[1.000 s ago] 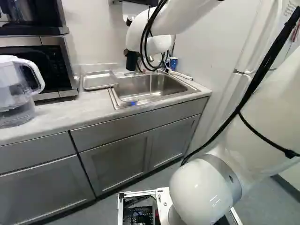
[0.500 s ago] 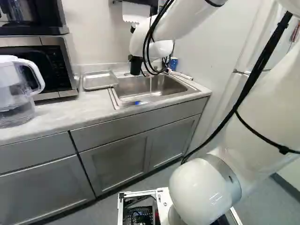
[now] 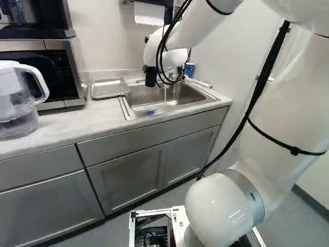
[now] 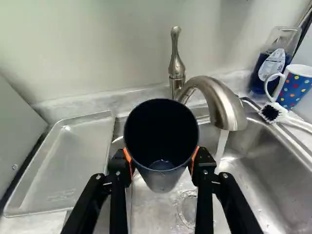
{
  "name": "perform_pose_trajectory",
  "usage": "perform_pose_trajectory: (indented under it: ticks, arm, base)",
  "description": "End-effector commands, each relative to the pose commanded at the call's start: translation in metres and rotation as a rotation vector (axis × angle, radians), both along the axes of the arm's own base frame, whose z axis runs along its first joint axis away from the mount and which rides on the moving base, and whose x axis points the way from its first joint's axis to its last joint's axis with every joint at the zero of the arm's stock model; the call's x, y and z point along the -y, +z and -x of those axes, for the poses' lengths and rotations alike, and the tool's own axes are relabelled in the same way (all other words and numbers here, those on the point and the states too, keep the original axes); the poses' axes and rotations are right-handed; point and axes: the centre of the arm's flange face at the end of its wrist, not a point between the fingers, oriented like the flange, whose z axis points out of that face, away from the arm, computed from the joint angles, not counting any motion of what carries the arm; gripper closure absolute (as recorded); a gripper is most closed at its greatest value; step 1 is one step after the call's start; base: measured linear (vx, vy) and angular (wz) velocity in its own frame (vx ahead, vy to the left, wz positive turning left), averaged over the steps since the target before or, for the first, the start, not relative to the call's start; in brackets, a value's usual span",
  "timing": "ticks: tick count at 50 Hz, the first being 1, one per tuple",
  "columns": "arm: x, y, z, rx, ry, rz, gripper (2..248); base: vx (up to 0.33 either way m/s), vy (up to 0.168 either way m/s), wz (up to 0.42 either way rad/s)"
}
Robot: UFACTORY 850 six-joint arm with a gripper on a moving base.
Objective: Rinse the cup and place it in the tray
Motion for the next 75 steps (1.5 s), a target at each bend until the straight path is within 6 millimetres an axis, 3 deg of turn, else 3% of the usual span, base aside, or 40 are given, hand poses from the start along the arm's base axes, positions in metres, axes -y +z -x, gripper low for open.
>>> perform_pose_trajectory:
  ticks: [44, 75]
  arm:
    - [0.011, -0.047, -0.009, -0.064, -0.028, 0.018, 126]
    - [0.051, -0.054, -0.01, -0.076, -0.105, 0.018, 126]
  base:
    - [0.0, 0.0, 0.0]
    - [0.0, 0.0, 0.0]
